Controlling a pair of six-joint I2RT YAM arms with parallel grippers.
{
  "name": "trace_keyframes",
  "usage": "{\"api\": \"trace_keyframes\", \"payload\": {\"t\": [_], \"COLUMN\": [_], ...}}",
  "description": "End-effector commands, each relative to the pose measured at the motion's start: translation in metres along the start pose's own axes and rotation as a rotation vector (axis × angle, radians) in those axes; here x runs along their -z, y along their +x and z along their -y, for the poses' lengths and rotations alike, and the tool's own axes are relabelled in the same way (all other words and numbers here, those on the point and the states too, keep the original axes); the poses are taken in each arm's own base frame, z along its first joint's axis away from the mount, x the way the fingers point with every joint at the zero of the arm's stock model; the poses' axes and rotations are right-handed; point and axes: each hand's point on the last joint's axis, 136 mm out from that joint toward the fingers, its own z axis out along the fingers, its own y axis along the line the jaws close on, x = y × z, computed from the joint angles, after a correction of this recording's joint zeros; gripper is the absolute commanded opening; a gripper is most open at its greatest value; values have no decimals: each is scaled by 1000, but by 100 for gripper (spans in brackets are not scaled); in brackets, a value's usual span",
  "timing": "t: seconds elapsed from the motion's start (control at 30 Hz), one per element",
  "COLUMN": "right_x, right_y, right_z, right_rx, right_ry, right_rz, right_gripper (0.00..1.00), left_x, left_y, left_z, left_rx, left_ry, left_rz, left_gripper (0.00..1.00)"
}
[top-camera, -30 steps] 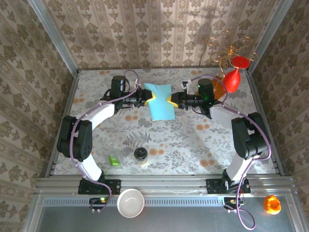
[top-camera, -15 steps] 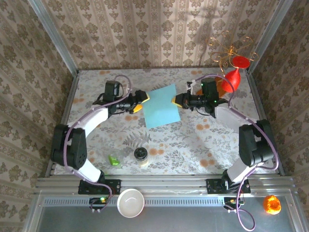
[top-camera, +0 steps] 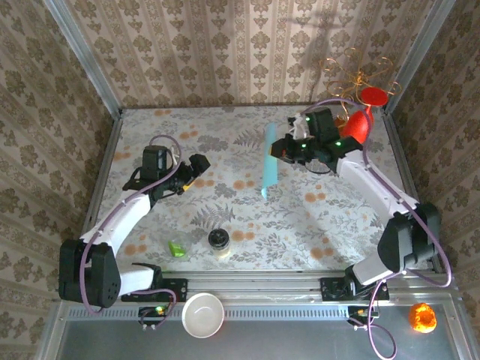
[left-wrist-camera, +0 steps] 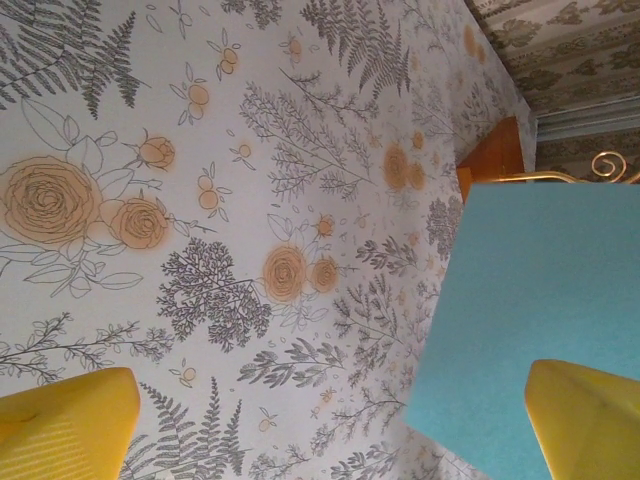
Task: Fold a paper plane with a square sheet of paper (pick it up from the middle)
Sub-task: First fold in half a square sheet of paper at the center of the table.
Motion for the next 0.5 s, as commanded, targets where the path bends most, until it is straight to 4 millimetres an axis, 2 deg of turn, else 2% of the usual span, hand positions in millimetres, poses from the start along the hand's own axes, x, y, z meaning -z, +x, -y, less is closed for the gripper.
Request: {"api": "trace_keyframes", "payload": {"t": [0.0, 0.17, 0.3, 0.37, 0.47], "right_x": [-33, -89, -126, -135, -144], "right_y": [14, 25, 33, 37, 46], "right_z": [21, 22, 18, 26, 51], "right_rx": [-44, -76, -132, -165, -201], "right_ry": [134, 99, -35, -60, -35], "right_rz": [-65, -100, -113, -110, -128], "right_gripper": [0, 1, 1, 1, 1], "left_x": [-5, -22, -39, -49, -66], "left_y": [3, 10, 22, 31, 44], "left_z": [-7, -9, -14, -16, -14], "left_rx": [-10, -25, -25, -21, -30], "left_ry": [-8, 6, -6, -16, -29], "left_rz": [-16, -51, -102, -134, -188], "left_gripper": [100, 96, 94, 92, 88]}}
